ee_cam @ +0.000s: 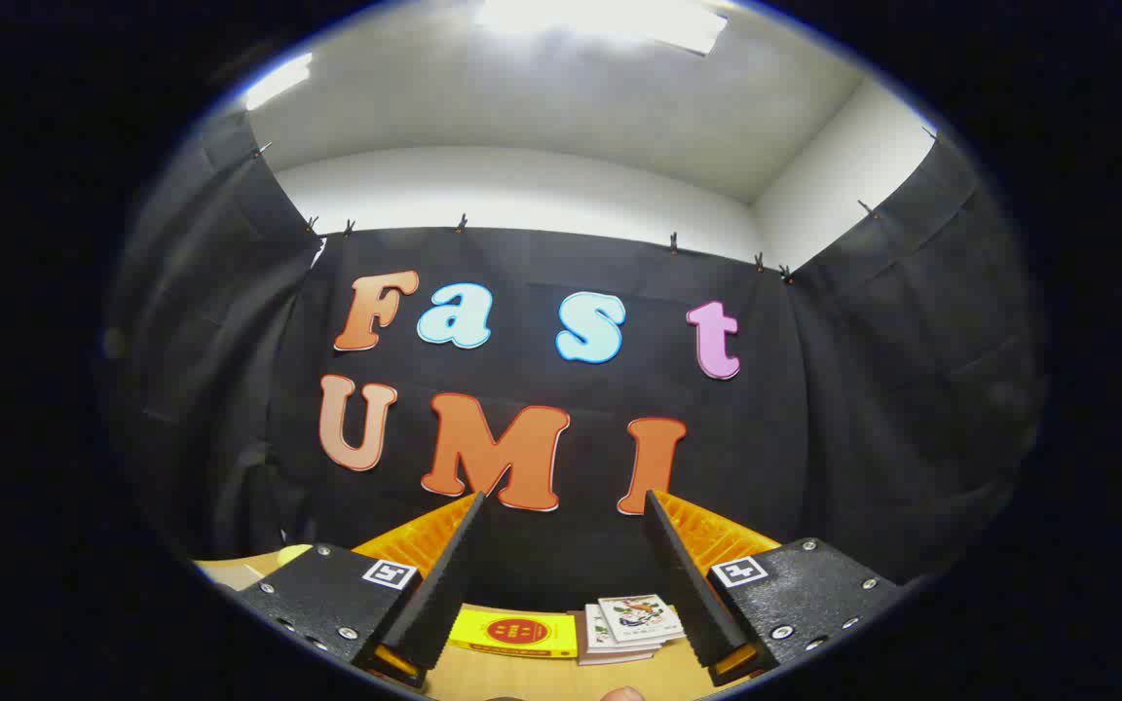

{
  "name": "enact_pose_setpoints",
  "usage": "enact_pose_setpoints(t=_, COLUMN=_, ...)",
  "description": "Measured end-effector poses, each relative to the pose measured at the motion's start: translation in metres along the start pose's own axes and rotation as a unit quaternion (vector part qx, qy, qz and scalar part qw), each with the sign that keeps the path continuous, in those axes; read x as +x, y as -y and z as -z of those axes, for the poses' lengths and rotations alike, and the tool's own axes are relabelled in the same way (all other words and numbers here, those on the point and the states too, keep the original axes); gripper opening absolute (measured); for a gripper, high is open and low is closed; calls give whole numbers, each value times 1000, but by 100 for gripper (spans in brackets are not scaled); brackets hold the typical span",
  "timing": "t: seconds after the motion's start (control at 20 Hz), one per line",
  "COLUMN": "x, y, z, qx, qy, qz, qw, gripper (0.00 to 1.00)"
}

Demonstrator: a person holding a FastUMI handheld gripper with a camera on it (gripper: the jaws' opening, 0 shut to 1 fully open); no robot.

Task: Open the storage box then place both shoes into the box .Put the left shoe in first, then the right shoe, with the right side of both shoes facing outward in a uniform manner.

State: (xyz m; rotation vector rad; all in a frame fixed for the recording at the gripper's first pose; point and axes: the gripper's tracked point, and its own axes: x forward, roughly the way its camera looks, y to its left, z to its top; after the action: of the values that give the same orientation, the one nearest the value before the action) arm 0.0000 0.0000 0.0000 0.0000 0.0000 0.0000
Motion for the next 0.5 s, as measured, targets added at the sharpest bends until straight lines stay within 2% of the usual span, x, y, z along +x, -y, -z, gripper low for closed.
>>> enact_pose_setpoints(t=0.15, x=8, y=-20, z=0, qx=12, qy=-10, qz=-10, qw=1000, gripper=98)
enact_pose_setpoints(t=0.5, x=8, y=-35, z=13, qx=11, qy=-40, qz=-19, qw=999, gripper=98)
